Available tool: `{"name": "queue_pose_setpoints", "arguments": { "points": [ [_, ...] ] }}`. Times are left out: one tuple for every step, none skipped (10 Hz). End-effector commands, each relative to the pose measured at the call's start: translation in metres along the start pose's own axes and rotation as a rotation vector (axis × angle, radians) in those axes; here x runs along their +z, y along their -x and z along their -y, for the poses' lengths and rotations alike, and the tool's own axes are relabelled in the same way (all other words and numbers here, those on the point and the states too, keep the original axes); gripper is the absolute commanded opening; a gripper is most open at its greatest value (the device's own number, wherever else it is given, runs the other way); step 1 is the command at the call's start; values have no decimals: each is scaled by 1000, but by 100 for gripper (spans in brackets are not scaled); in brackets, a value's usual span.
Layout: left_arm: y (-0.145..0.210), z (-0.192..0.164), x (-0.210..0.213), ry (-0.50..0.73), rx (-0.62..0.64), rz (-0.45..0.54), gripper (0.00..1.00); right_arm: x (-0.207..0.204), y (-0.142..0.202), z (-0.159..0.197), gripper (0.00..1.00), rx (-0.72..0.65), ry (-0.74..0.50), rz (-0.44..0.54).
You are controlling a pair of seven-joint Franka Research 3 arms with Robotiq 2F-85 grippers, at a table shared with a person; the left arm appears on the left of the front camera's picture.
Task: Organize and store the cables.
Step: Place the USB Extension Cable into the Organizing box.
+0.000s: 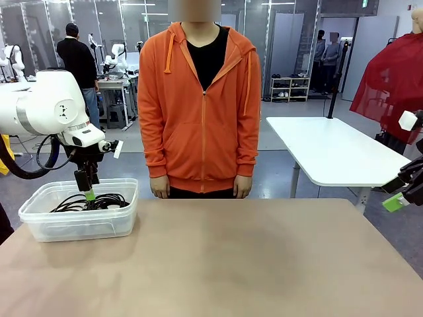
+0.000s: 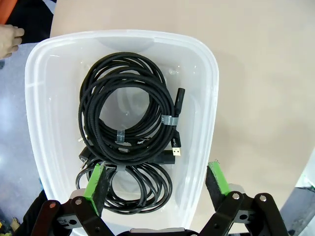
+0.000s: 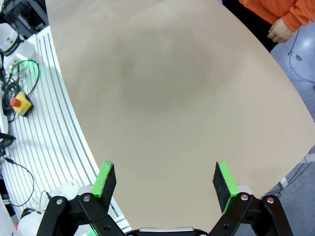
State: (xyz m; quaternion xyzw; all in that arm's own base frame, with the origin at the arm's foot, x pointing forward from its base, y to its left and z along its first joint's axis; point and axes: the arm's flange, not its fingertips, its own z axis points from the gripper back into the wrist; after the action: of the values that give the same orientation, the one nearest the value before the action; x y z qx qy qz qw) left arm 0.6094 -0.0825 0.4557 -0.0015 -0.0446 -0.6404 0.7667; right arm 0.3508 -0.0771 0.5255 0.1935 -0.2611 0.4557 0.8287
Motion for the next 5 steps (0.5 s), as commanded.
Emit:
{"name": "queue_pose_setpoints", "arguments": {
  "points": [
    [2,0,-2,-10,0,2,100,1,1,-1,100,6,5,-13],
    [2,0,-2,-10,0,2,100,1,1,-1,100,6,5,-13],
    [2,0,-2,-10,0,2,100,1,1,-1,100,6,5,-13],
    [2,0,-2,-10,0,2,100,1,1,-1,100,6,5,-13],
    [2,0,-2,-10,0,2,100,1,1,-1,100,6,5,-13]
  ]
}}
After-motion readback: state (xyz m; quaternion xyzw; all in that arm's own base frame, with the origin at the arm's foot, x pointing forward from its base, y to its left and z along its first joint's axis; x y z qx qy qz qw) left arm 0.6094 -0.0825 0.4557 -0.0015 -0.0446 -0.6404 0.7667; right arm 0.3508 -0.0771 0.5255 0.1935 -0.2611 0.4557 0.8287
